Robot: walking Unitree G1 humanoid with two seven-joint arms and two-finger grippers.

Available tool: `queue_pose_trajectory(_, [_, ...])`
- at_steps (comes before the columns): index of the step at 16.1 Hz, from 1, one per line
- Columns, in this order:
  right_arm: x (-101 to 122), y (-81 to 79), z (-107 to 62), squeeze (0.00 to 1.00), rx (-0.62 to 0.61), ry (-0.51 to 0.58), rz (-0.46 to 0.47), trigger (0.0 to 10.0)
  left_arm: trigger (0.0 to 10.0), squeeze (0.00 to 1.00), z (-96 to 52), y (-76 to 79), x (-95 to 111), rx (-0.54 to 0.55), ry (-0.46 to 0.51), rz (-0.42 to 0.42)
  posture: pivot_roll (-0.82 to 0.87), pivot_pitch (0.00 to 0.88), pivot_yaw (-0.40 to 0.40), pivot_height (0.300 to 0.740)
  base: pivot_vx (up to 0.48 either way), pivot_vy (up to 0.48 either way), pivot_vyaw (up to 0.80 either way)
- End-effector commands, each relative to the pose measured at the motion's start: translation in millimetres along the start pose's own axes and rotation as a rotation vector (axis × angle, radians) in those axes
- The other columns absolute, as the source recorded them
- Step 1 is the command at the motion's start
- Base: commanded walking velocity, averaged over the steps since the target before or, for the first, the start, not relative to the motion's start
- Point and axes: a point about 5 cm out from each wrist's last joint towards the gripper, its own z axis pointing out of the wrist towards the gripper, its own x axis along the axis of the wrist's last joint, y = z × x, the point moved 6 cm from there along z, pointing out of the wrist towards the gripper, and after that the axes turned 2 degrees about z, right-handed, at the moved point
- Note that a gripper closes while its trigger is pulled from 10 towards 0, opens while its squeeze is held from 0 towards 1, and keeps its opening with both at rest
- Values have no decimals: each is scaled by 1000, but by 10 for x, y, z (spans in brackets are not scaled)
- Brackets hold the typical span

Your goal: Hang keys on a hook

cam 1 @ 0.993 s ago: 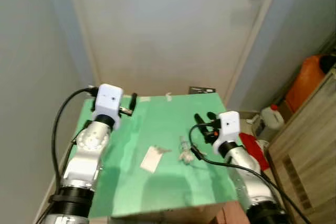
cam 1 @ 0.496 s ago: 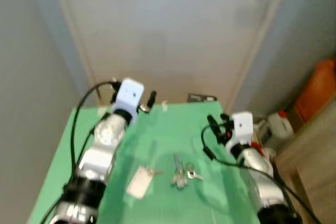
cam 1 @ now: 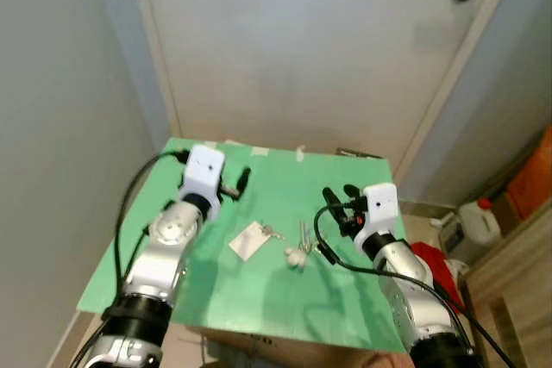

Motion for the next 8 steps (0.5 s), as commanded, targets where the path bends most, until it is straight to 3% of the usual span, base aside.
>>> queue_pose_trajectory(1, [41, 31, -15, 0, -2, 9, -9, 10000, 10000, 0, 57, 26, 15, -24, 0, -3, 34, 0, -24, 740, 0, 0, 0])
queue_pose_trajectory(4, [3, 76, -117, 0, -11, -3, -16, 10000, 10000, 0, 132, -102, -230, -20, -75, -42, 10, 0, -26, 740, 0, 0, 0])
queue_pose_trajectory(7, [-17, 136, -302, 0, -23, -15, -37, 10000, 10000, 0, 133, -233, -409, 17, -139, 9, -41, 0, -28, 740, 0, 0, 0])
queue_pose_trajectory(8, [-21, 203, -447, 0, -38, -30, -52, 10000, 10000, 0, 138, -253, -454, 17, -161, 26, -89, 43, -34, 740, 0, 0, 0])
